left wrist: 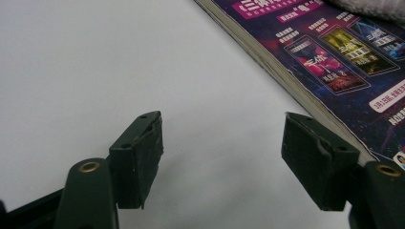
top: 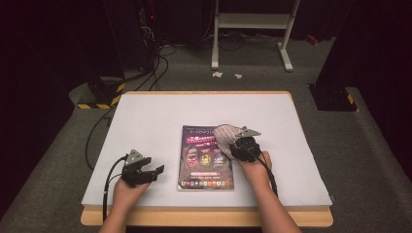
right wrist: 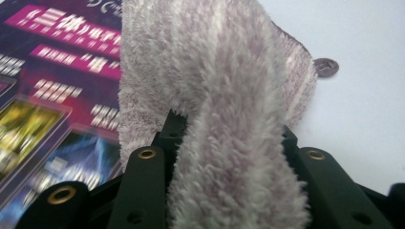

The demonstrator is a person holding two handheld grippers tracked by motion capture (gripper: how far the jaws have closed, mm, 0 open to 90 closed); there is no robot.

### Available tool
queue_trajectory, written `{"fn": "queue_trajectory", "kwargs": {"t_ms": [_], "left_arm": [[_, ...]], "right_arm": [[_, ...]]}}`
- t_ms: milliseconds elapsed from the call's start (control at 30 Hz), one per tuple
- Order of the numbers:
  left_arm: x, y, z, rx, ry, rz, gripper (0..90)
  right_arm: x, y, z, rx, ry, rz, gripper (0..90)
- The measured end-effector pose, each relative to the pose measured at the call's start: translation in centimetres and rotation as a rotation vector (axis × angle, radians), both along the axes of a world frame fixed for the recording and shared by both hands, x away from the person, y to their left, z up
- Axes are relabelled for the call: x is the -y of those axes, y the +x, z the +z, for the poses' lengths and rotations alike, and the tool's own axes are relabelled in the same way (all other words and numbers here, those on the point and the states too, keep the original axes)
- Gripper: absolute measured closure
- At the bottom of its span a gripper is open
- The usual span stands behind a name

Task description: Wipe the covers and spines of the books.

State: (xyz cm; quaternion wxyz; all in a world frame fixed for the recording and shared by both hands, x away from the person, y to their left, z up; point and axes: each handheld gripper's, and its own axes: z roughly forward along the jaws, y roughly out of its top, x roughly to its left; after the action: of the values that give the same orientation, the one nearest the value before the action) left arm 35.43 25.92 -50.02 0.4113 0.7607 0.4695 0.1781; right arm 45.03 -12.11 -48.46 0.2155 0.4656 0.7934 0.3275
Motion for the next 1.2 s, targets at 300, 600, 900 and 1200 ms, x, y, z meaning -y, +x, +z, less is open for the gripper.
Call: {"fn": "queue_trajectory", "kwargs": {"t_ms": [300,600,900,1200], "left_arm": [[0.0,-0.1,0.0,-0.001,-0.005,-0.007,30.8],[0.0,0.0,-0.1,-0.004,-0.009,-0.010,30.8],[0.1,-0.1,0.0,-0.003,-0.014,-0.017,30.8],[0.0,-0.1,0.0,-0.005,-0.010,-0.017,30.8]], "right_arm": [[-2.4,3.0,0.1,0.005,-0.029,-0.019,59.7],[-6.4,3.7,-0.1,0.019,-0.036,0.046,59.4],[-12.0,3.3,-0.2,0.020,-0.007,0.136,59.6],[-13.4,3.2,-0.1,0.017,-0.002,0.157,59.5]]}}
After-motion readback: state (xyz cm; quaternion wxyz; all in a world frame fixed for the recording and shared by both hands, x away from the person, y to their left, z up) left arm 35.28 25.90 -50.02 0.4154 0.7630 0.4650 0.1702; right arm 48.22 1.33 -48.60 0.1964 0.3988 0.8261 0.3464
